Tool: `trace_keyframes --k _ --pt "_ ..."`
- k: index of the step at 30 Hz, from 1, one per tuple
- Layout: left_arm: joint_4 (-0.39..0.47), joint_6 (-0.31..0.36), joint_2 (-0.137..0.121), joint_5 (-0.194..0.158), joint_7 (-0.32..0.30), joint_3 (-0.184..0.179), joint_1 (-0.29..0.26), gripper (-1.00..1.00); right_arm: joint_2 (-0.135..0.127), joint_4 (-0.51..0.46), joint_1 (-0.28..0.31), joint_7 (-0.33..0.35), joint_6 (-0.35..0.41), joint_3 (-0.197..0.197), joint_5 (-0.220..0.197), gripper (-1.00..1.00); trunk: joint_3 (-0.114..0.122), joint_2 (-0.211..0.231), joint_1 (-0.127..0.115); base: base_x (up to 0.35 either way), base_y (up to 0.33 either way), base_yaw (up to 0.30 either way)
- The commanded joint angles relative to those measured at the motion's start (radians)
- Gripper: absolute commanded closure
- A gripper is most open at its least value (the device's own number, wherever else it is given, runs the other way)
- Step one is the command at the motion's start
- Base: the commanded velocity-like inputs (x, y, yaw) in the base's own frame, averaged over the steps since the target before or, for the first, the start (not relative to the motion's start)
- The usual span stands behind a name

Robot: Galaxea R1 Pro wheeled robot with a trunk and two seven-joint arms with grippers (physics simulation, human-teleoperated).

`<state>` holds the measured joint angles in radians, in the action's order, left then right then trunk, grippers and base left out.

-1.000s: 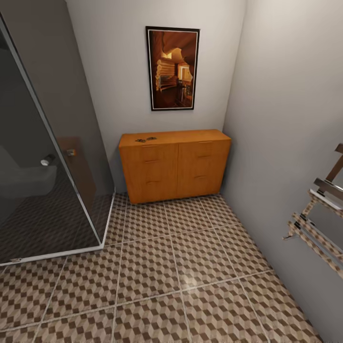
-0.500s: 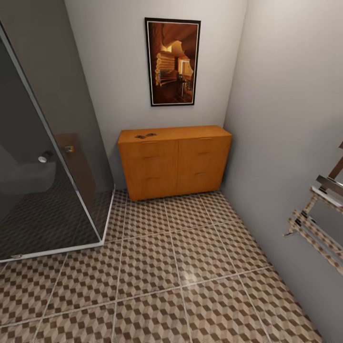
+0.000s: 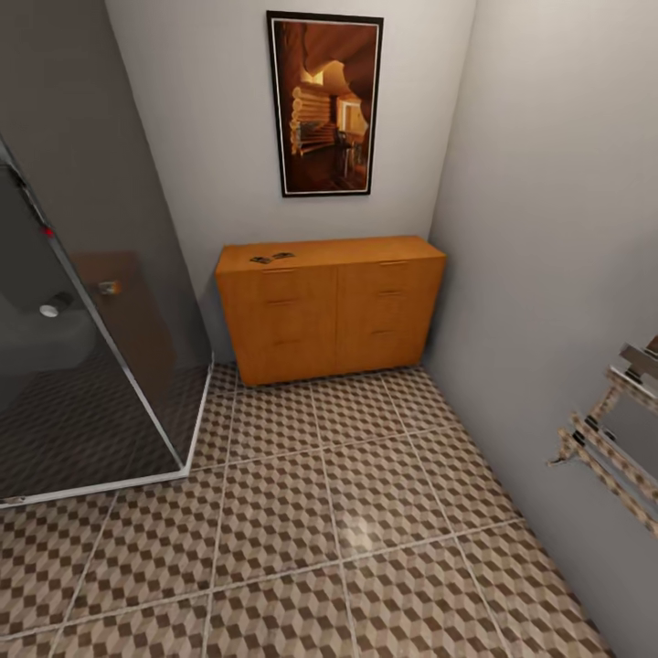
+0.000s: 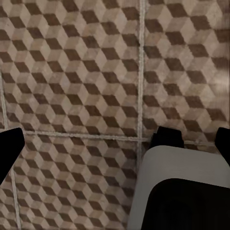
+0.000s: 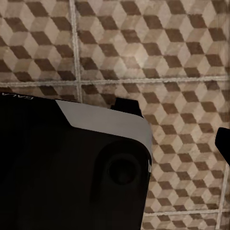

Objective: Take the four mousetraps from the cabinet in the bathroom and place them on the bathroom floor. Make sure all four end up on the same floor surface, and ensure that at least two of them are either under or directly next to the same bathroom sink.

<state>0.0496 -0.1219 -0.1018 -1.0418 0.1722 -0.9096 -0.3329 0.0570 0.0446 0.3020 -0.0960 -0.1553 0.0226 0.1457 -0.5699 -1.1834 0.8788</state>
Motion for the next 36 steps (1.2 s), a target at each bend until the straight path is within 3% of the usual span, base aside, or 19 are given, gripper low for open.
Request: trace_keyframes --k 1,11,24,36 --pt "0.003 -0.001 -0.001 -0.007 0.006 -0.008 0.000 -1.00 0.001 0.005 0.002 -0.007 -0.006 0.002 0.009 -1.00 -0.003 0.000 0.000 0.280 -0.138 0.000" --pt "0.003 -0.001 -0.001 -0.007 0.007 -0.009 0.000 -1.00 0.001 0.005 0.002 -0.010 -0.006 0.002 0.012 -1.00 -0.019 0.000 0.000 0.252 -0.131 0.000" --pt "0.004 0.001 0.002 -0.007 0.007 -0.008 0.000 -1.00 0.003 0.005 0.002 -0.010 -0.004 0.002 0.015 -1.00 -0.039 0.000 0.000 0.034 -0.018 0.007" --pt "0.003 0.001 -0.001 -0.007 0.007 -0.008 0.000 -1.00 0.007 0.006 0.002 -0.007 -0.004 0.002 0.015 -1.00 -0.043 0.000 0.000 0.232 -0.110 0.004"
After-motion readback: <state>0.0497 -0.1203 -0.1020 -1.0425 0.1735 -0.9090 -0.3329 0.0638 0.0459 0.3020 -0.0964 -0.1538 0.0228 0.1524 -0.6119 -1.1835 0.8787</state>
